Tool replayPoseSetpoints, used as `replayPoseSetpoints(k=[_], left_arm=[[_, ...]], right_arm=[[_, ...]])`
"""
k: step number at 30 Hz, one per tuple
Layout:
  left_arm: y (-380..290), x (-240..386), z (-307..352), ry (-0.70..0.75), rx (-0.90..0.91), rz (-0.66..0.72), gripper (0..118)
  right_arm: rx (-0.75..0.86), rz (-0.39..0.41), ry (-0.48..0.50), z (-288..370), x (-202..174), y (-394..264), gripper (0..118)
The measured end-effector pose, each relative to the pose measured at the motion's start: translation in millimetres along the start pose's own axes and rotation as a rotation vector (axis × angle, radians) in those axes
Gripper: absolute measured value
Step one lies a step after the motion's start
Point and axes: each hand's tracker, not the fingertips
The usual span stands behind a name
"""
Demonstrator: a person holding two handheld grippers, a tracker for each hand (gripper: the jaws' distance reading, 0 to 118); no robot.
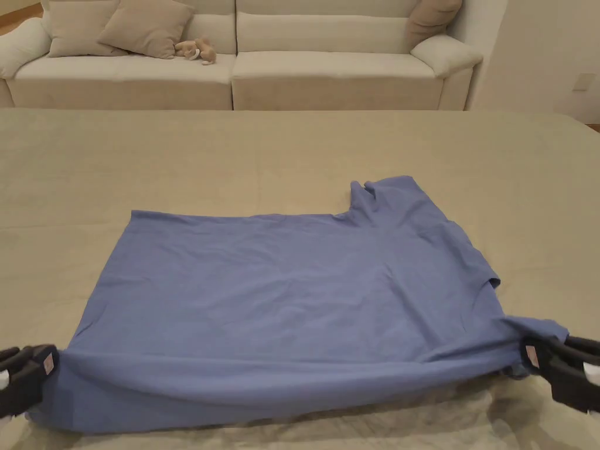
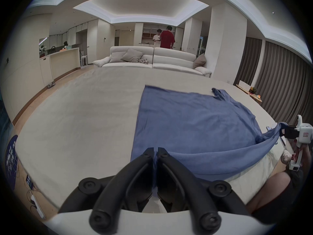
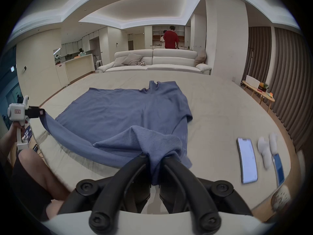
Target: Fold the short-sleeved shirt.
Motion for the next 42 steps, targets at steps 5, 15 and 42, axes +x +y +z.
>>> replayPoseSetpoints(k=[5,15,42], left_arm=[[57.5,5.4,-54.0,0.002,-0.022,-0.013,3],[81.2,1.8,-161.7,0.034,-0.18,-0.029,3],[-60.4,45.5,74.7,0.076,0.149,-0.023,0]], right_arm=[[-0.08,0.028,0.001,-64.4,10.7,50.8,7],[-0.314,0.033,-0.033,-187.3,30.4,46.9,7],[0.198,0.127,-0.098,47.0,-66.0,-58.3,0]])
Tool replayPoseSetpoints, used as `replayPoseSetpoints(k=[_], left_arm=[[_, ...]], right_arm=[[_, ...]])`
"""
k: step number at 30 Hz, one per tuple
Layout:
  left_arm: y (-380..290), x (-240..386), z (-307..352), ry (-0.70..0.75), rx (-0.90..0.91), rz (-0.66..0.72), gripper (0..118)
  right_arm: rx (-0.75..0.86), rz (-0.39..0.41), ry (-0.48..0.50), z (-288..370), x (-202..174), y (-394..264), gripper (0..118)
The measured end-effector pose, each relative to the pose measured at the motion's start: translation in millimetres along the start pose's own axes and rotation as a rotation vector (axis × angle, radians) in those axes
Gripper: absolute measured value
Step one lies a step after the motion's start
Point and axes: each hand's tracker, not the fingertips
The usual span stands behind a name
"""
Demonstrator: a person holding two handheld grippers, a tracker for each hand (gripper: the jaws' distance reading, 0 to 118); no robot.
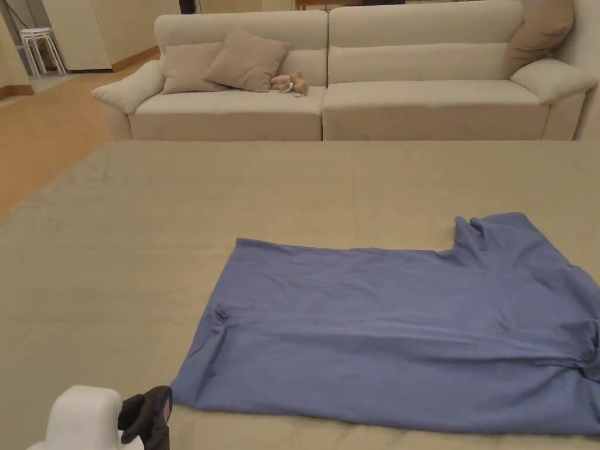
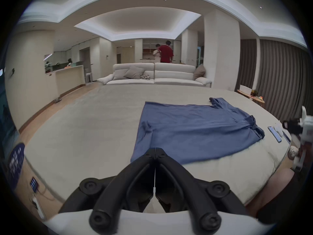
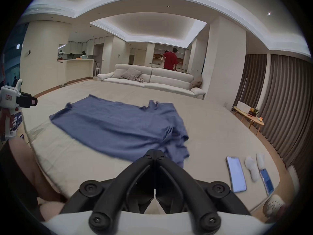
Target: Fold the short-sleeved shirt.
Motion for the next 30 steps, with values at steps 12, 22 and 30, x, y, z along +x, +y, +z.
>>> replayPoseSetpoints(k=[12,22,30], left_arm=[[-16.6,-23.2,-45.7,-0.016,-0.173,0.044,0],[28.2,-32.3,-147.0,-0.021,-0.318,0.055,110],[16.0,-26.5,-181.3,0.014,-0.409,0.018,88]], right_arm=[[-0.088,-0.106,0.018,11.3,-7.7,-41.8,0],[-0.113,-0.07,0.064,-2.2,-21.7,-28.3,0],[-0.134,-0.057,0.072,-6.5,-19.4,-28.4,0]])
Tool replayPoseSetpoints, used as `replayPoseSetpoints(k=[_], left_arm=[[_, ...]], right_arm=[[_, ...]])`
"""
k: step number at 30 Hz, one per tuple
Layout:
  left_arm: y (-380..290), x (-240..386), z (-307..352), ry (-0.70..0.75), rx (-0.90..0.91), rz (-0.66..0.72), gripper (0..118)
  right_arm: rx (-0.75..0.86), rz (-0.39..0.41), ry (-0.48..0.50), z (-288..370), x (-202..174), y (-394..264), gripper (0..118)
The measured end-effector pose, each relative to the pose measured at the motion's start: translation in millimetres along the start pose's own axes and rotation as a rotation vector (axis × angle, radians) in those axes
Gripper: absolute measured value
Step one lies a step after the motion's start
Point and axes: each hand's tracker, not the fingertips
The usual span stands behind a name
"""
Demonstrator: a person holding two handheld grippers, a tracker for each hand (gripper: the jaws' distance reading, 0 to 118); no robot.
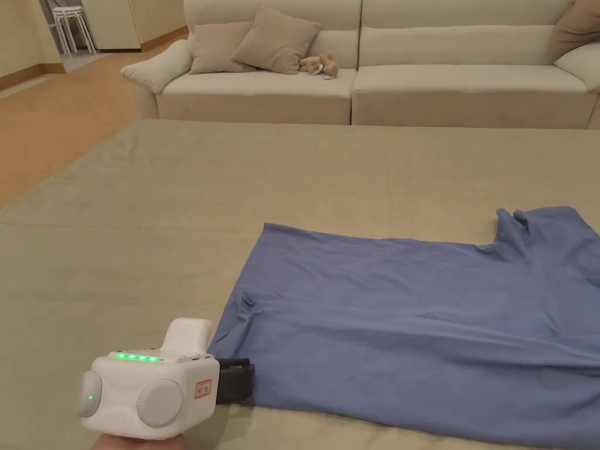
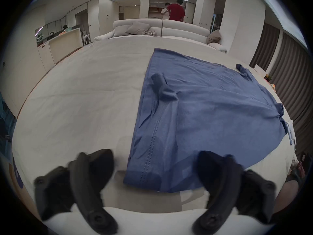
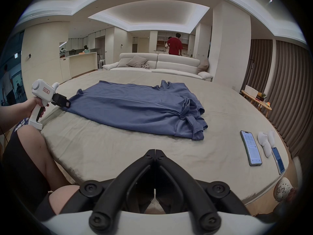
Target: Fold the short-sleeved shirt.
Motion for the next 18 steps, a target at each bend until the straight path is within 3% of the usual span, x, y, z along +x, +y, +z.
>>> replayPoseSetpoints(k=[2,3,4,12,16,18], left_arm=[[-0.6,11.6,10.2,0.029,0.055,-0.056,20],[-1.9,13.7,10.7,0.011,0.052,-0.045,13],[-0.9,16.9,9.5,-0.044,0.036,-0.021,12],[-7.0,18.8,15.9,-0.041,0.052,-0.027,10],[-8.1,17.9,24.2,-0.058,0.069,-0.042,10],[-8.1,16.9,20.6,-0.068,0.074,-0.032,10]], right_arm=[[-0.006,-0.012,0.006,1.1,0.5,0.4,0],[-0.007,-0.02,0.01,1.0,1.0,0.5,0],[-0.008,-0.03,0.017,0.8,1.7,0.9,0],[-0.012,-0.035,0.031,-5.8,13.3,5.8,0],[-0.06,0.04,-0.02,-37.8,32.3,15.1,0],[-0.103,0.027,-0.04,-62.3,46.2,21.3,0]])
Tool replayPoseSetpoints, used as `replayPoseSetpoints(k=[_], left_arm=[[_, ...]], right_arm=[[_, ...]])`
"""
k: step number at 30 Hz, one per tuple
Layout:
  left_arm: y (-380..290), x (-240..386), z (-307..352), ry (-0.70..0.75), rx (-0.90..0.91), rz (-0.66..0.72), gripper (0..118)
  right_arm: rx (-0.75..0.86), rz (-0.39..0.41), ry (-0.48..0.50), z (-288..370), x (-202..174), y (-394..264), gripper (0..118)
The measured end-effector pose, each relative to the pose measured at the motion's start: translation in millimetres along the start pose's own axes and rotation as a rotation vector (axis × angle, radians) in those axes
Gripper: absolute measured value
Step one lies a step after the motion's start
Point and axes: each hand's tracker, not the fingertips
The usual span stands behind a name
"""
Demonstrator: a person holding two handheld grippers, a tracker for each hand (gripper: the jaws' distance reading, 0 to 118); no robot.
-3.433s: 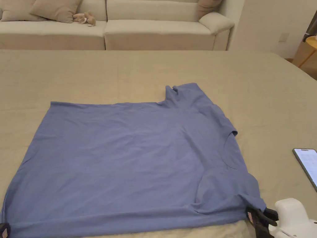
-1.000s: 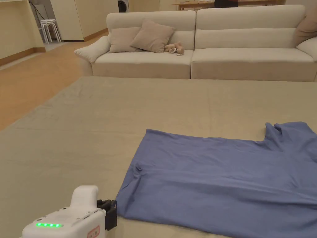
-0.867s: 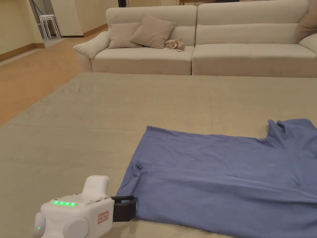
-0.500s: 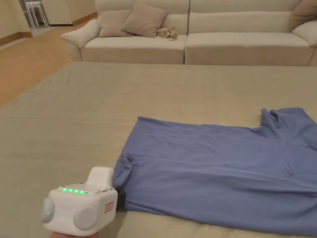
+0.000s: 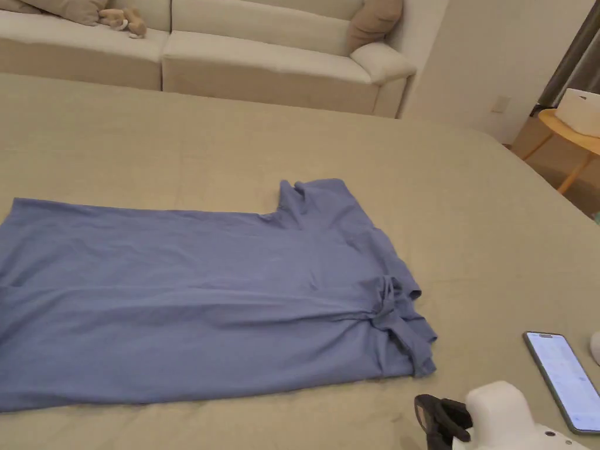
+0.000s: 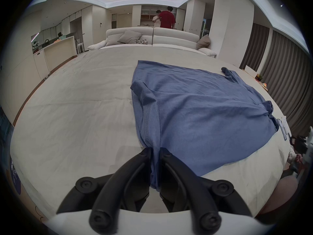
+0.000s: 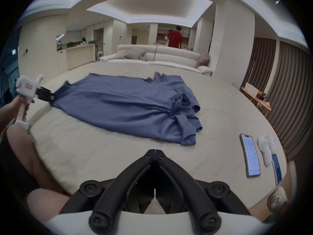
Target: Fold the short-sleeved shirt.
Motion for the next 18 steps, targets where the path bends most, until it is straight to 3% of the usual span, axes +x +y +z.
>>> replayPoseSetpoints(k=[1,2,3,4,5,11,12,13,14,15,16,17,18], left_arm=[[0.4,0.0,-0.4,-0.005,-0.001,0.004,10],[0.7,0.2,-0.8,-0.008,-0.002,0.003,10],[1.2,1.0,-1.5,-0.007,-0.004,0.0,10],[2.1,2.9,-0.9,-0.008,-0.005,-0.001,10],[2.3,3.4,-1.5,-0.011,-0.006,-0.004,10],[2.8,9.3,-2.5,-0.001,-0.021,-0.019,10],[3.6,9.0,-1.8,0.001,-0.023,-0.022,10],[4.1,8.6,-2.2,0.002,-0.025,-0.022,10],[4.7,7.9,-2.5,0.002,-0.027,-0.021,10],[5.2,7.2,-3.0,0.0,-0.029,-0.019,10],[6.2,6.1,-4.6,-0.001,-0.032,-0.019,10],[6.2,5.7,-5.4,-0.001,-0.033,-0.019,10],[6.3,5.4,-5.9,-0.001,-0.037,-0.021,10]], right_arm=[[-0.008,-0.009,0.006,-11.9,6.8,5.7,1],[-0.019,-0.017,0.012,-21.5,13.3,11.8,10],[-0.019,-0.024,0.01,-27.2,17.3,25.5,34],[-0.036,-0.038,0.009,-39.3,23.3,33.0,77],[-0.079,-0.06,0.028,-53.3,29.9,39.0,91],[-0.214,-0.11,-0.029,-128.8,61.7,47.4,90],[-0.241,-0.135,-0.012,-135.3,65.7,45.2,84],[-0.277,-0.166,0.006,-139.0,68.8,42.4,61],[-0.276,-0.205,0.036,-136.9,70.0,40.7,48],[-0.221,-0.249,0.077,-129.5,69.9,41.0,25],[-0.197,-0.276,0.115,-126.1,71.7,41.2,11],[-0.19,-0.324,0.133,-125.3,71.5,40.6,11],[-0.211,-0.328,0.091,-126.2,70.8,40.6,10]])
